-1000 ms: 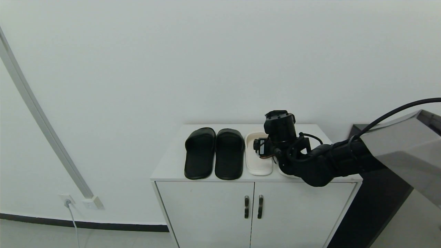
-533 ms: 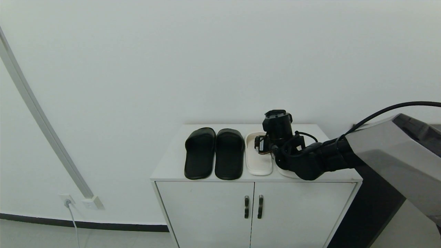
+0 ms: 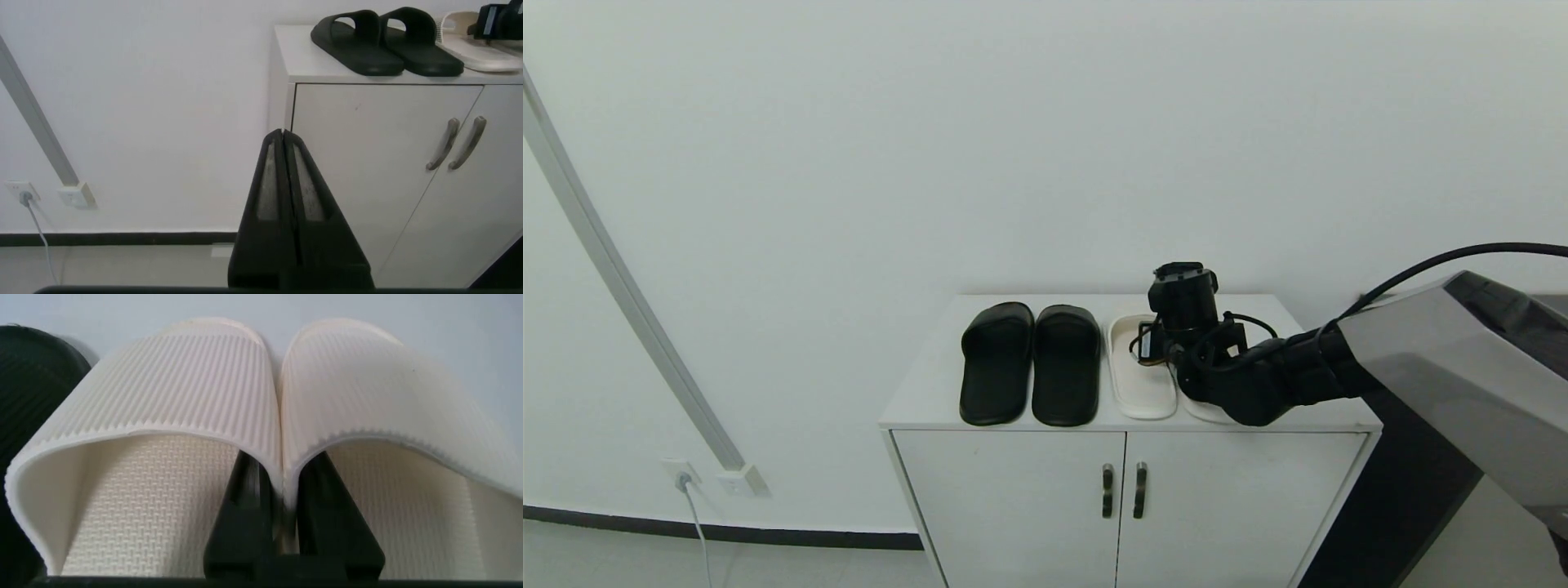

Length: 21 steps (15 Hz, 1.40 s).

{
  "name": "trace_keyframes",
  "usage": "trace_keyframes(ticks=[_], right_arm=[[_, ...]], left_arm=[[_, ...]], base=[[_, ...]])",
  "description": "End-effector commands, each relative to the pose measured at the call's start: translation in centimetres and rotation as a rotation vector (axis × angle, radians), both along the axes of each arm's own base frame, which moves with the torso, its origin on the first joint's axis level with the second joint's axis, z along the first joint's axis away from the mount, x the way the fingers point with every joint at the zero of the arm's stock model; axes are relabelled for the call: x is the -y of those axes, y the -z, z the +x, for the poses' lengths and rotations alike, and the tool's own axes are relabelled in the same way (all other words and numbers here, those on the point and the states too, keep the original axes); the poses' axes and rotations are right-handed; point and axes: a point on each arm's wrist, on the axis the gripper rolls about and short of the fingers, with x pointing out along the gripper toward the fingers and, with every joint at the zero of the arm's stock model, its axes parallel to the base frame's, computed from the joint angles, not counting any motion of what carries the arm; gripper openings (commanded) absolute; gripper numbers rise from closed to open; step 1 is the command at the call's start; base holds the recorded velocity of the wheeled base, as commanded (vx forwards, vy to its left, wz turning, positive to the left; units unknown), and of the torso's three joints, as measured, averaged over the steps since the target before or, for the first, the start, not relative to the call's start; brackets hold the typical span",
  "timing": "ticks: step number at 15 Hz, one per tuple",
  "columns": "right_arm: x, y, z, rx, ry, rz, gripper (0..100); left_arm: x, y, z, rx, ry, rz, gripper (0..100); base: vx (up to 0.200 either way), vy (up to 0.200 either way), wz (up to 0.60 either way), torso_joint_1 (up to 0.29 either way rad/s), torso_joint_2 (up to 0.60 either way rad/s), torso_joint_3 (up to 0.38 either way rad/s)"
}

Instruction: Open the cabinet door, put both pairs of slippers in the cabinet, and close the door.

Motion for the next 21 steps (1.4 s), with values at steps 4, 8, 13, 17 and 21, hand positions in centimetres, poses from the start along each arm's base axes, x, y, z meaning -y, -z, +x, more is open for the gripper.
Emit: trace_keyframes(ticks=[4,8,13,17,21], right_arm=[[3.5,-6.9,-6.1,0.047,-0.137,0.066,0],[7.9,-7.8,-13.2,0.096,-0.471,0.002,0],[10.6,-6.9,-19.4,0.057,-0.766,0.046,0],[9.9,-6.1,-20.0,-0.012,-0.813,0.034,0],[9.6,-6.1,-20.3,-0.013,-0.829,0.033,0]], left_arm=[[0.0,0.0,0.0,-0.001,-0.001,0.000,0],[0.0,0.0,0.0,-0.001,-0.004,-0.002,0],[0.0,0.0,0.0,-0.001,-0.001,0.000,0],[0.0,0.0,0.0,-0.001,-0.001,0.000,0],[0.0,0.0,0.0,-0.001,0.000,0.001,0]], base=[[0.000,0.000,0.00,0.000,0.00,0.000],[0.000,0.000,0.00,0.000,0.00,0.000],[0.000,0.000,0.00,0.000,0.00,0.000],[0.000,0.000,0.00,0.000,0.00,0.000],[-0.050,0.000,0.00,0.001,0.00,-0.001]])
